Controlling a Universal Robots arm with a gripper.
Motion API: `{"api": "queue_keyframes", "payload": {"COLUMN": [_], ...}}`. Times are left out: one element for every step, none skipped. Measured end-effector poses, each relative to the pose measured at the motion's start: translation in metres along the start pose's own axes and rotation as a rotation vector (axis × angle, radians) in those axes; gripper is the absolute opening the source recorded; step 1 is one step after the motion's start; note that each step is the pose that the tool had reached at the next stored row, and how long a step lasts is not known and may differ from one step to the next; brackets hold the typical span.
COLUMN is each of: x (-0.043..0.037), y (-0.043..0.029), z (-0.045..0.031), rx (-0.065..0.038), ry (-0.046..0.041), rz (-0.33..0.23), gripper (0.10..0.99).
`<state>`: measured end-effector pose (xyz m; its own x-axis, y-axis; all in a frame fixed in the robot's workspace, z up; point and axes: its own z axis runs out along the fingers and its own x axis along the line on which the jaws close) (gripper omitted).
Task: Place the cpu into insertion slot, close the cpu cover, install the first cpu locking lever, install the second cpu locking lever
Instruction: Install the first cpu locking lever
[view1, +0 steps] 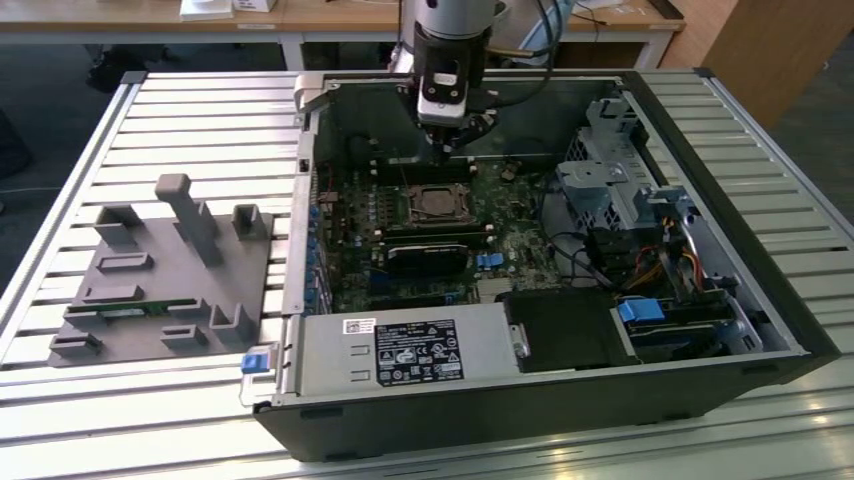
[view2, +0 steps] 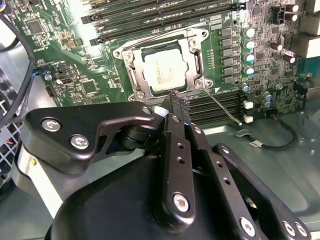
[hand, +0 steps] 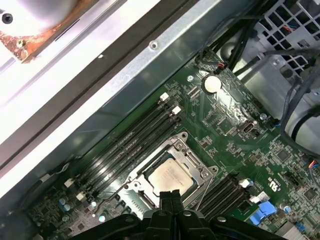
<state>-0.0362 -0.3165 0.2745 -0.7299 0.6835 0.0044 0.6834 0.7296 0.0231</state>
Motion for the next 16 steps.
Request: {"api": "queue_keyframes", "payload": {"x": [0.0, 0.0, 0.0, 0.0, 0.0, 0.0, 0.0, 0.0, 0.0, 0.0, 0.0, 0.0, 0.0, 0.0, 0.0, 0.0], "y": [0.0, 0.0, 0.0, 0.0, 0.0, 0.0, 0.0, 0.0, 0.0, 0.0, 0.0, 0.0, 0.0, 0.0, 0.0, 0.0], "z": [0.0, 0.0, 0.0, 0.0, 0.0, 0.0, 0.0, 0.0, 0.0, 0.0, 0.0, 0.0, 0.0, 0.0, 0.0, 0.0], "rx": [0.0, 0.0, 0.0, 0.0, 0.0, 0.0, 0.0, 0.0, 0.0, 0.0, 0.0, 0.0, 0.0, 0.0, 0.001, 0.001], "ry": [0.0001, 0.0003, 0.0005, 0.0006, 0.0008, 0.0009, 0.001, 0.0012, 0.0014, 0.0015, 0.0017, 0.0019, 0.0021, 0.0023, 0.0025, 0.0027], "rz": [-0.007, -0.014, -0.021, -0.027, -0.033, -0.04, -0.046, -0.053, -0.06, -0.067, -0.074, -0.082, -0.09, -0.098, -0.108, -0.118], "gripper": [0.106, 0.106, 0.106, 0.106, 0.106, 0.106, 0.106, 0.106, 0.106, 0.106, 0.106, 0.106, 0.106, 0.106, 0.106, 0.106]}}
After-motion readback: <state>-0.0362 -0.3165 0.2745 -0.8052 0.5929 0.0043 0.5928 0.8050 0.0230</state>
